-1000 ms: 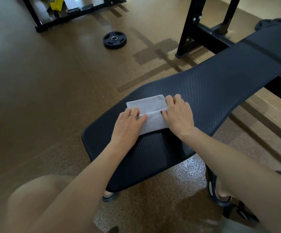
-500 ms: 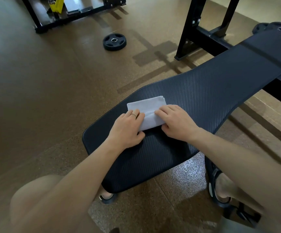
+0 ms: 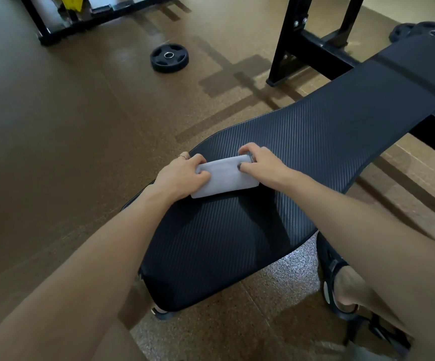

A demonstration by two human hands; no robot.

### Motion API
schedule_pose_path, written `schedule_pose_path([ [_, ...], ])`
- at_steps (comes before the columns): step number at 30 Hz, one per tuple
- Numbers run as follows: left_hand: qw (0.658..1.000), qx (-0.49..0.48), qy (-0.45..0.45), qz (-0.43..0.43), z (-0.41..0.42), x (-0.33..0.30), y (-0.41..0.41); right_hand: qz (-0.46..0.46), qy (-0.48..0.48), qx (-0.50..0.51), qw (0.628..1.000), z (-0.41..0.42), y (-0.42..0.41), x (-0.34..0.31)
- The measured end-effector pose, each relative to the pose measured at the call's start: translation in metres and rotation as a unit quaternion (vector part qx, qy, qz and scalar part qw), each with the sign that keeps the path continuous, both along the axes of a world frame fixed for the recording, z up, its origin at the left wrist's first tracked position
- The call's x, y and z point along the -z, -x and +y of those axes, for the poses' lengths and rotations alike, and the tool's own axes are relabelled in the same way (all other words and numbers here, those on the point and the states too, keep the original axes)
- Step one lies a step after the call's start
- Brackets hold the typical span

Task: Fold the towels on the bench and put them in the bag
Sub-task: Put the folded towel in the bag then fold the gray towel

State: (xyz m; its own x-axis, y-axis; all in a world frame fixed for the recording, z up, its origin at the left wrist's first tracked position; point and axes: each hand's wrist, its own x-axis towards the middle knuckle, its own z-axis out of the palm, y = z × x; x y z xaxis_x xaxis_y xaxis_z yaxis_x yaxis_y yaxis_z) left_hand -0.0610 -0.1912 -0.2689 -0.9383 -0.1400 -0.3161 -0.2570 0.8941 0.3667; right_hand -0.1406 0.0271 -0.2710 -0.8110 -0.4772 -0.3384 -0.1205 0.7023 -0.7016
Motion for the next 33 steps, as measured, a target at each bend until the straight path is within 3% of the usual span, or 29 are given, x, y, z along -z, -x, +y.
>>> schedule_pose_path([
  [4, 0.996, 0.057, 0.06, -0.008, 0.006, -0.004, 0.007, -0.022, -0.011, -0.018, 1.0, -0.001, -0.004, -0.002],
  [10, 0.986, 0.105, 0.043, -0.119, 0.028, -0.015, -0.017, -0.043, -0.017, -0.035, 0.998, 0.02, -0.039, -0.006],
  [19, 0.976, 0.145, 0.051, -0.155, 0.075, -0.025, -0.085, 0.023, 0.016, 0.026, 0.999, 0.05, -0.117, 0.001],
  [23, 0.976, 0.075, -0.056, -0.197, 0.085, -0.029, -0.104, 0.018, 0.059, 0.132, 0.989, 0.058, -0.145, -0.004],
  [26, 0.967, 0.03, -0.171, -0.185, 0.103, -0.041, -0.11, 0.03, 0.094, 0.276, 0.956, 0.073, -0.162, -0.017],
  [30, 0.934, -0.009, -0.332, -0.129, 0.159, -0.075, -0.109, -0.202, 0.249, 0.39, 0.863, 0.107, -0.176, -0.046],
  [32, 0.911, 0.017, -0.395, -0.115, 0.195, -0.09, -0.105, -0.221, 0.333, 0.4, 0.825, 0.134, -0.178, -0.065],
  [33, 0.901, 0.039, -0.419, -0.108, 0.215, -0.095, -0.103, -0.192, 0.345, 0.405, 0.825, 0.15, -0.178, -0.076],
])
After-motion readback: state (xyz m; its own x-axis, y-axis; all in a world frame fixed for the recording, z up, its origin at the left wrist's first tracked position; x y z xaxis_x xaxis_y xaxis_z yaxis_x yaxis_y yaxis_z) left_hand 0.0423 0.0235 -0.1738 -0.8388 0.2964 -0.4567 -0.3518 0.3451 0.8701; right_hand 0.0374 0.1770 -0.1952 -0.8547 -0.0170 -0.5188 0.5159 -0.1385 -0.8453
